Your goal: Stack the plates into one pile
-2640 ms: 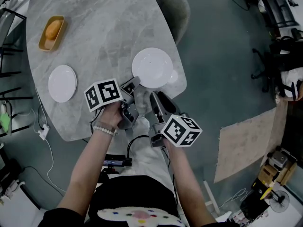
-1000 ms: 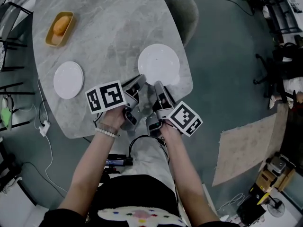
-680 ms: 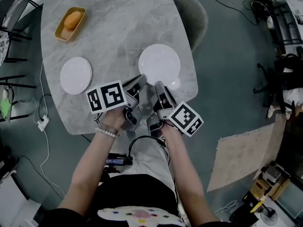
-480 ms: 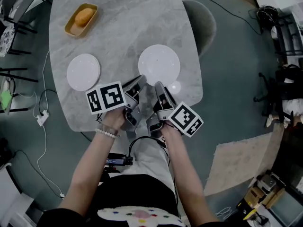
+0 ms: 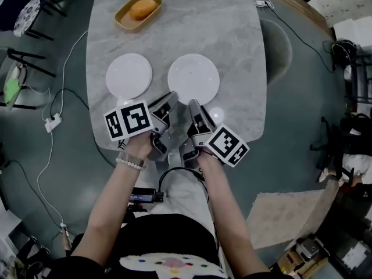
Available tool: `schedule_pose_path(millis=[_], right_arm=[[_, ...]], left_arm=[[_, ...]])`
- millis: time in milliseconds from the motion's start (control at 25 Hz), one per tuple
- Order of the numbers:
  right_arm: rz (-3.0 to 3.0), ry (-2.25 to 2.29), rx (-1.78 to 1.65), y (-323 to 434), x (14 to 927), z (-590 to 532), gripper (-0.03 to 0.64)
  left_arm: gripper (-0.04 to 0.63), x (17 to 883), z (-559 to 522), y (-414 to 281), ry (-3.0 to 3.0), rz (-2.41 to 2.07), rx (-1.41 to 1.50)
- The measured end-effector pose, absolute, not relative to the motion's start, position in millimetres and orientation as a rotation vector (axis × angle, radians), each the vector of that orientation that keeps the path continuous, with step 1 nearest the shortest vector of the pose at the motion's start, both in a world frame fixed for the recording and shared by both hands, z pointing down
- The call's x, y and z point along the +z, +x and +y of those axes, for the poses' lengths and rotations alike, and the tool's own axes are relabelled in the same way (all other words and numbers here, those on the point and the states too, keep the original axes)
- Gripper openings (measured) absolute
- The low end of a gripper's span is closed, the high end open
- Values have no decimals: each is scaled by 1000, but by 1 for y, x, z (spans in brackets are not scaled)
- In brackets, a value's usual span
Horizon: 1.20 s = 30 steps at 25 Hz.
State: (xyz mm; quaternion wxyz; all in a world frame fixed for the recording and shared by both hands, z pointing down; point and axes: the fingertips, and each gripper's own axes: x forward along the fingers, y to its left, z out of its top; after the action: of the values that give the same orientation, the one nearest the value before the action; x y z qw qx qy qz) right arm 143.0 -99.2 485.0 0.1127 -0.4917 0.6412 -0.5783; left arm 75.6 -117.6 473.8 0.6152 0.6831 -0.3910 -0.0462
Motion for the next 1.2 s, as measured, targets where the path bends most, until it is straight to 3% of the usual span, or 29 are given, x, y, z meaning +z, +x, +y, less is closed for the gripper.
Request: schedule_pose_path(millis=[800,1200], right_arm=[[2265,-1254,-1820,-29,502,-98,106],[2372,-1250,-1885,-42,514,-93,117]], left_arm=[[37,496,-93,-99,1405,-1114,-325],[38,507,-83,-112,1339,-1160,-345]])
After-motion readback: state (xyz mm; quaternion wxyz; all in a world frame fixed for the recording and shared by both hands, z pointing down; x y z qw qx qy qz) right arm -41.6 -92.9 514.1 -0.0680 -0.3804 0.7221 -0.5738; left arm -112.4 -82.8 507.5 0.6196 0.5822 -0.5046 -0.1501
